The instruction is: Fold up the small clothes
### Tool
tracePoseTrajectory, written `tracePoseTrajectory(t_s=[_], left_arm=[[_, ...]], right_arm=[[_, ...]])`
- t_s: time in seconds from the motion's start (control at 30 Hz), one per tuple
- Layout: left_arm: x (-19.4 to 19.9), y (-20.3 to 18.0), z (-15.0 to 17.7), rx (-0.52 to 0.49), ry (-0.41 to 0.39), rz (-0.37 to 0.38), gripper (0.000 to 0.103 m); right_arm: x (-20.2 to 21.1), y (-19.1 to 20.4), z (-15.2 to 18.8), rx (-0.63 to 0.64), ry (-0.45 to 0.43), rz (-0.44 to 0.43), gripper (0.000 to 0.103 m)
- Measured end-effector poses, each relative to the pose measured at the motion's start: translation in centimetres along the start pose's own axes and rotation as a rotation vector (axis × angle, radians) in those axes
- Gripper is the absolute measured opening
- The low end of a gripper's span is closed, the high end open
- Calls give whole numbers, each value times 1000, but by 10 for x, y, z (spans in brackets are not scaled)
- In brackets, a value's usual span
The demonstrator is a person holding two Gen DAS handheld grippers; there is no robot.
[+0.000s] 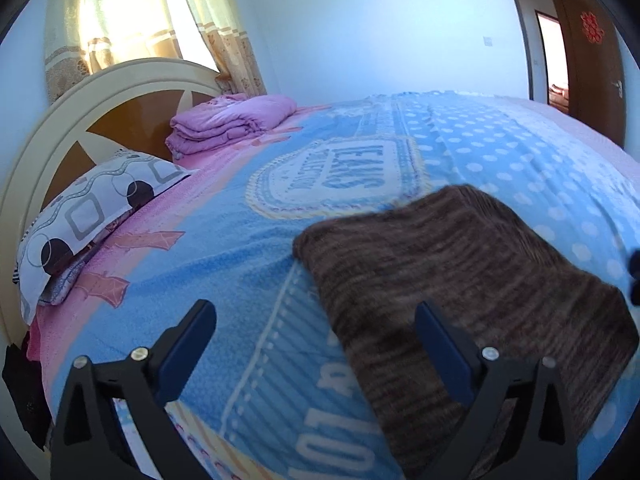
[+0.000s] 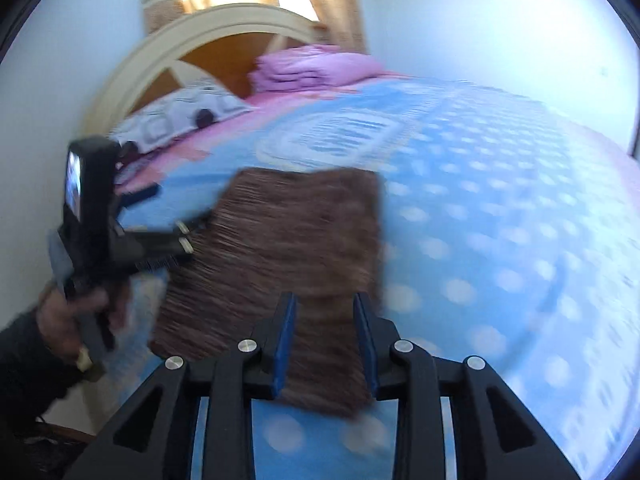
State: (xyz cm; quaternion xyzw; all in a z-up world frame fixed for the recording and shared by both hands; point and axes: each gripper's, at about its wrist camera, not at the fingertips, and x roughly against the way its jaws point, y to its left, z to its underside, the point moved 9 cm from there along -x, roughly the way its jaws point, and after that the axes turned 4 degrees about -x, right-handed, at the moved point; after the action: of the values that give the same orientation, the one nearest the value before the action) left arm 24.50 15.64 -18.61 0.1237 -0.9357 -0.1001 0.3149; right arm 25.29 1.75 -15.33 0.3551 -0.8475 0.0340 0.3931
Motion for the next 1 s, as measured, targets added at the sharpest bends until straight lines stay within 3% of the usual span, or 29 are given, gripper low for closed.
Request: tracePoseTrajectory(t_s=[0.2, 0.37, 0.57, 0.83, 0.9, 1.0], left_arm=[[-21, -3, 18, 28, 61, 25, 103], [-29, -5, 23, 56, 93, 65, 103], [-25, -7, 25, 56, 77, 40, 103], [-21, -4, 29, 81, 83, 41, 103], [-19, -2, 30, 102, 90, 56, 103], [-10, 0, 33, 127, 96, 73, 103]], right_arm=[[-54, -19, 15, -34, 98, 54, 30], [-48, -21, 21, -43, 80, 41, 30], [-55, -15, 28, 14, 16, 96, 30], [-52, -18, 29, -37, 0, 93, 31], [-51, -16, 29, -42, 2, 96, 34], [-36, -9, 27, -71, -3, 83, 45]])
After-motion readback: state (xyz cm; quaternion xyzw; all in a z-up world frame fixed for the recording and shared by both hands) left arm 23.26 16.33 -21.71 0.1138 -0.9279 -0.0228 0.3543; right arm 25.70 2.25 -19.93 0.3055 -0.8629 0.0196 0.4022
